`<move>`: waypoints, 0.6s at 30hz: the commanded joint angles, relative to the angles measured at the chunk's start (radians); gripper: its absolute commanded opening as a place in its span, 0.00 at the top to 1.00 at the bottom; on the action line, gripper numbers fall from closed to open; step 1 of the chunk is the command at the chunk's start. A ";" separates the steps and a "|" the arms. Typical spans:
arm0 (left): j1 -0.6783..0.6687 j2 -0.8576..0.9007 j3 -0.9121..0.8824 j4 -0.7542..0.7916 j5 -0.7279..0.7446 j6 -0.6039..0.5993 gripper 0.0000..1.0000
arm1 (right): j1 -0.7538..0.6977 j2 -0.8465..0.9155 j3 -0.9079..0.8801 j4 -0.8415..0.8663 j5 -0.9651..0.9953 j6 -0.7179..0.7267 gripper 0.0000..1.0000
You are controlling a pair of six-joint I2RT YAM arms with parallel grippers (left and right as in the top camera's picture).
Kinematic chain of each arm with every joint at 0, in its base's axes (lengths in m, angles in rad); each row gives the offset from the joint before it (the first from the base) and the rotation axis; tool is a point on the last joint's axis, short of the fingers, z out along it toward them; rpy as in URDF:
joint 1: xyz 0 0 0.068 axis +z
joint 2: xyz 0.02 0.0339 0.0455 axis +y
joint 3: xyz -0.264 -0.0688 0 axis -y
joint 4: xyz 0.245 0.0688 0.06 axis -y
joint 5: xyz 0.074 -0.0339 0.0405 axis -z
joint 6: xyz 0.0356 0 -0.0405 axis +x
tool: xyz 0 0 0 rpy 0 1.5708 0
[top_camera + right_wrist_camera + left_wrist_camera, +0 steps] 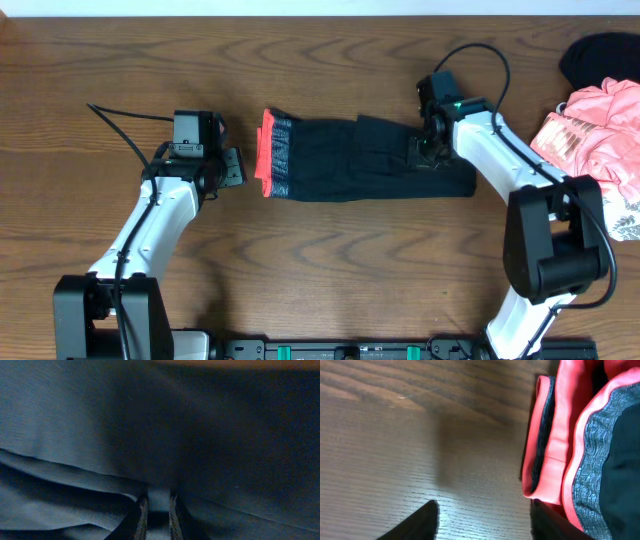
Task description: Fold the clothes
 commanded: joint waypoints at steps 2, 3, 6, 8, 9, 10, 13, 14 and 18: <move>-0.002 0.001 0.010 0.032 0.032 -0.029 0.32 | -0.008 0.027 -0.011 0.007 -0.008 -0.001 0.85; -0.002 0.001 0.010 0.049 0.056 -0.029 0.29 | -0.007 0.028 -0.011 0.008 -0.012 -0.001 0.85; -0.002 0.006 0.010 0.102 0.133 -0.029 0.23 | -0.002 0.028 -0.011 0.014 -0.031 -0.001 0.85; -0.002 0.019 0.010 0.143 0.166 -0.029 0.19 | 0.002 0.028 -0.011 0.018 -0.034 -0.001 0.85; -0.002 0.027 0.010 0.160 0.172 -0.029 0.18 | 0.004 0.028 -0.011 0.019 -0.033 -0.001 0.86; -0.002 0.038 0.010 0.177 0.179 -0.029 0.18 | 0.006 0.028 -0.011 0.019 -0.034 -0.001 0.86; -0.002 0.088 0.010 0.224 0.222 -0.029 0.17 | 0.010 0.028 -0.011 0.016 -0.034 -0.001 0.86; -0.002 0.110 0.010 0.238 0.251 -0.029 0.16 | 0.011 0.028 -0.011 0.016 -0.034 -0.001 0.86; -0.002 0.211 0.010 0.290 0.309 -0.029 0.16 | 0.012 0.028 -0.011 0.016 -0.034 -0.001 0.86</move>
